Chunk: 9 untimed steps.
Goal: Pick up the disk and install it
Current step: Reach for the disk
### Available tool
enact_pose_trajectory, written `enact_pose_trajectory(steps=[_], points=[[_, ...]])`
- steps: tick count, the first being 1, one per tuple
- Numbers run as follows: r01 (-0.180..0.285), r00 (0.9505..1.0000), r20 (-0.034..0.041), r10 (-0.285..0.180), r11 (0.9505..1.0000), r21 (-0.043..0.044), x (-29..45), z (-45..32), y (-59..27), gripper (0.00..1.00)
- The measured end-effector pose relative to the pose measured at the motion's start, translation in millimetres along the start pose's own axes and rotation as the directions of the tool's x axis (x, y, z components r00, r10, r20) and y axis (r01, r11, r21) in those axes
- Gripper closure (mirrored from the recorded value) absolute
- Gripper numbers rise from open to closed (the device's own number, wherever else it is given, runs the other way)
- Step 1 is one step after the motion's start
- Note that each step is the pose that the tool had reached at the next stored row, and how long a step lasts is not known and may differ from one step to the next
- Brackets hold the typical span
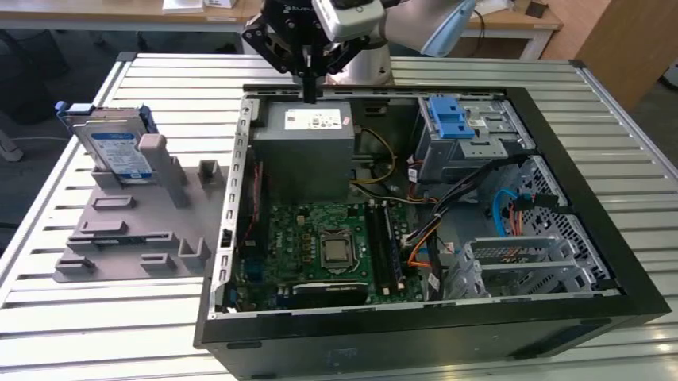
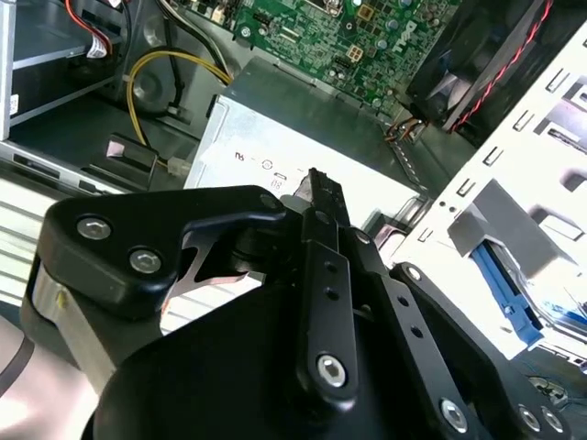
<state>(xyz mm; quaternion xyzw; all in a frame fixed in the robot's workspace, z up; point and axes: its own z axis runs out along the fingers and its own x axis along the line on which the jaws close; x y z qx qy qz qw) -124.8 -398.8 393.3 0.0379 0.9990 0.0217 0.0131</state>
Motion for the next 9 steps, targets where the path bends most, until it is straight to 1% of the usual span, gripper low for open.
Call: enact_pose_trajectory(steps=[9], points=[[0.0,1.0,-0.0001,0.0,1.0,0.0001,7.4,-0.1,0.7,0.89]])
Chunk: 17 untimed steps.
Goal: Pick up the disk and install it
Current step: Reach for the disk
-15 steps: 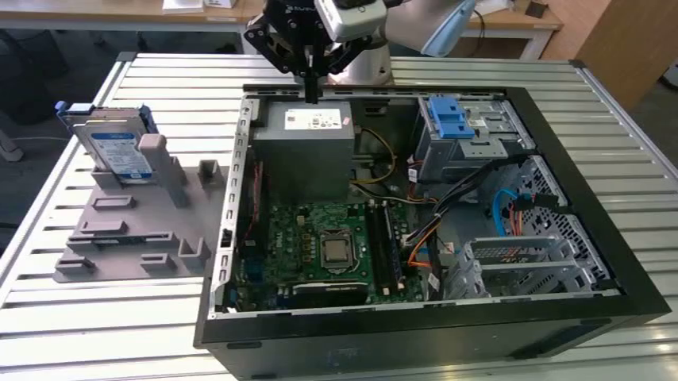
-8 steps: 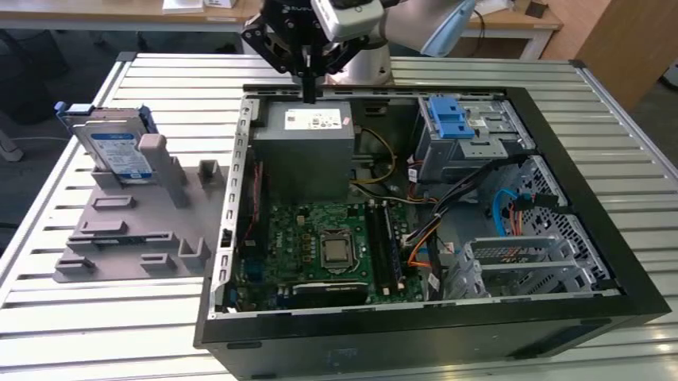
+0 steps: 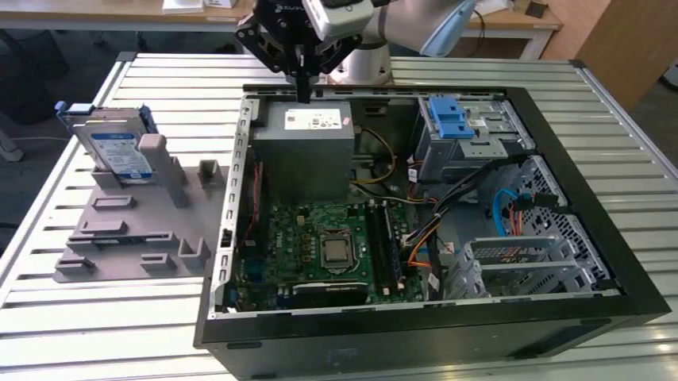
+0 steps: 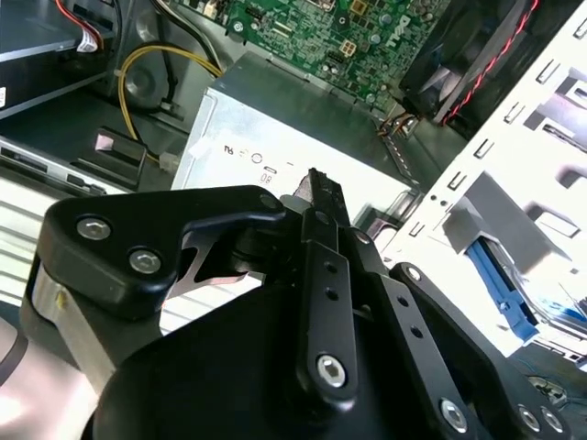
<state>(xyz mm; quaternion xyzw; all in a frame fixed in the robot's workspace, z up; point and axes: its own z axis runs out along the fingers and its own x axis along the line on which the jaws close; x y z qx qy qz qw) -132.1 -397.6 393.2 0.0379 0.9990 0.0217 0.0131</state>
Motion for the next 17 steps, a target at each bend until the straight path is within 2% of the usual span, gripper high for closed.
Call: enact_pose_trajectory(steps=[17], points=[[0.0,1.0,-0.0001,0.0,1.0,0.0,9.1,0.2,2.4,0.89]])
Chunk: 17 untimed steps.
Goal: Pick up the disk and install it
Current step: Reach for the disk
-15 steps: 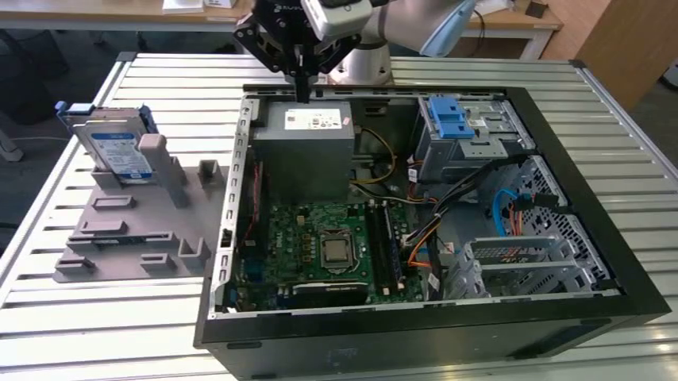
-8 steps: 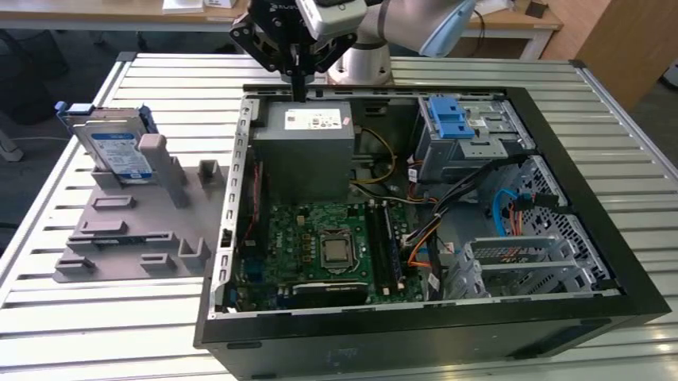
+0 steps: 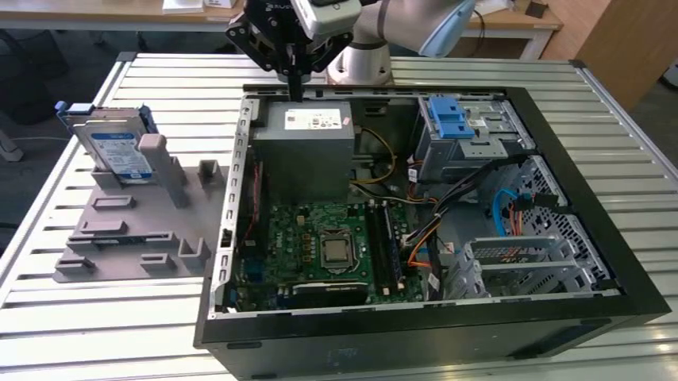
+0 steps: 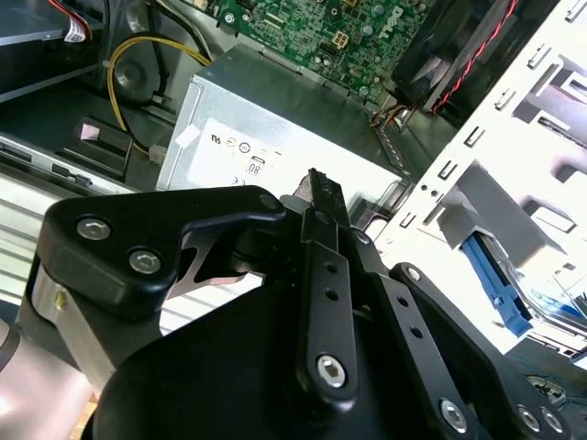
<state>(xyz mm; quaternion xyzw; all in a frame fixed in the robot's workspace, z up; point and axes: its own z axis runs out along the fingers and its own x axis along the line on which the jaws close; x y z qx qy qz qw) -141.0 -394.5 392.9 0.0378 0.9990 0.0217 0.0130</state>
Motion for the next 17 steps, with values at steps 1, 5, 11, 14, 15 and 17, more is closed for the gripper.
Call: enact_pose_trajectory(steps=[1,5,11,14,15,17], points=[[0.0,1.0,0.0,0.0,1.0,0.0,0.5,0.0,0.1,0.89],[0.0,1.0,0.0,0.0,1.0,0.0,2.3,0.1,0.5,0.89],[0.0,1.0,0.0,0.0,1.0,0.0,5.4,0.3,1.1,0.89],[0.0,1.0,0.0001,0.0,1.0,0.0,7.0,0.4,1.5,0.89],[0.0,1.0,0.0001,0.0,1.0,-0.0001,7.6,0.4,1.6,0.89],[0.0,1.0,0.0001,0.0,1.0,0.0,8.8,0.4,1.8,0.89]])
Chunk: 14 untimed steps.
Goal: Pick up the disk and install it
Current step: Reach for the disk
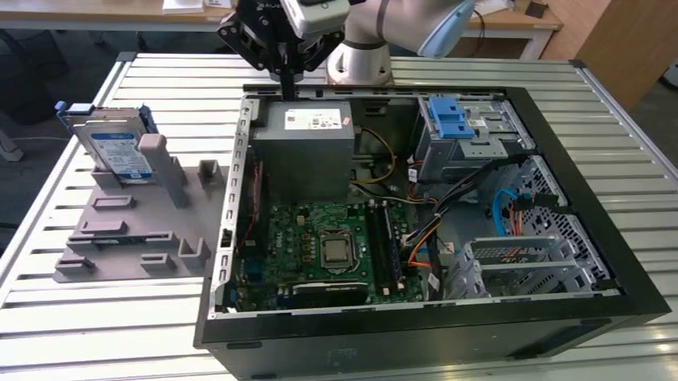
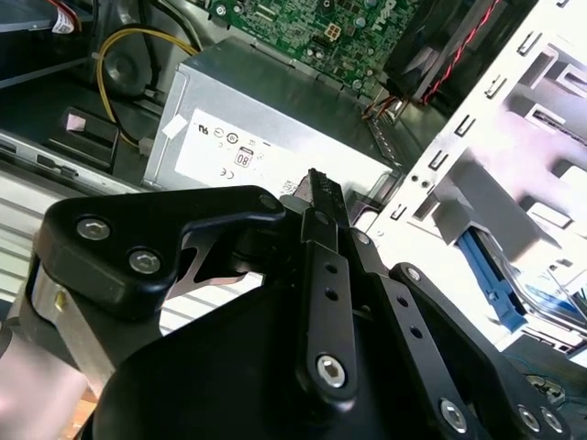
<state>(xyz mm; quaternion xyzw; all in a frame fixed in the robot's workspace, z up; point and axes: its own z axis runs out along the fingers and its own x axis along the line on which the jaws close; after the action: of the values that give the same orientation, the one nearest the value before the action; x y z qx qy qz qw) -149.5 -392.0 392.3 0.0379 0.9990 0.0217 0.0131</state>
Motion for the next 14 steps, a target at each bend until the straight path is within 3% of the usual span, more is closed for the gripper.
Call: enact_pose_trajectory(steps=[14], points=[[0.0,1.0,0.0,0.0,1.0,0.0,8.1,0.3,1.5,0.89]])
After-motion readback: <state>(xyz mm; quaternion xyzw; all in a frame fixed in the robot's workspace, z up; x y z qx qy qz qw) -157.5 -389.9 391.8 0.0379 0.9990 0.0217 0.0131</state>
